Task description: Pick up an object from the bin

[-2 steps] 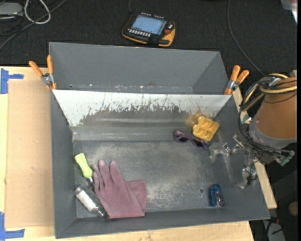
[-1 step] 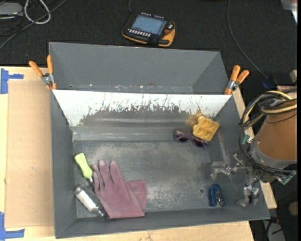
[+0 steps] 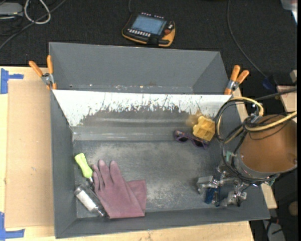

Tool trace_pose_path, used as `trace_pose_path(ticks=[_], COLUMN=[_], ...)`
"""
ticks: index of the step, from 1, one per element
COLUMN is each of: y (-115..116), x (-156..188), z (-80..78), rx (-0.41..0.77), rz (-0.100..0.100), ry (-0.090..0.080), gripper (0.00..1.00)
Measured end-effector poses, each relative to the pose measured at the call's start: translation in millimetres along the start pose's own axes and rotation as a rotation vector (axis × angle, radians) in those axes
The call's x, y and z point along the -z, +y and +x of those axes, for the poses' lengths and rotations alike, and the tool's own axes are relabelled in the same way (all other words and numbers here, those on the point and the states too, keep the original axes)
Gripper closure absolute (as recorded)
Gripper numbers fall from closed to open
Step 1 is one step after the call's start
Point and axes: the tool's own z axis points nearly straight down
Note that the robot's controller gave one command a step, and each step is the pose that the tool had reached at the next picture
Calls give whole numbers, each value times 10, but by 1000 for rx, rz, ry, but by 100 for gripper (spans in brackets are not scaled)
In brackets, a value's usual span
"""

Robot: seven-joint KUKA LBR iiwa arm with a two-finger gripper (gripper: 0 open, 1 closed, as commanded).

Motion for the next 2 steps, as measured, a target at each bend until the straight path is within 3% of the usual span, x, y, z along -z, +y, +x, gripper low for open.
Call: trace_pose_path(ticks=[1, 2], y=[-16, -14], x=[0, 2], z=[-50, -52], rx=[134, 134], rz=[-4, -4], ry=[-4, -4], gripper=[100, 100])
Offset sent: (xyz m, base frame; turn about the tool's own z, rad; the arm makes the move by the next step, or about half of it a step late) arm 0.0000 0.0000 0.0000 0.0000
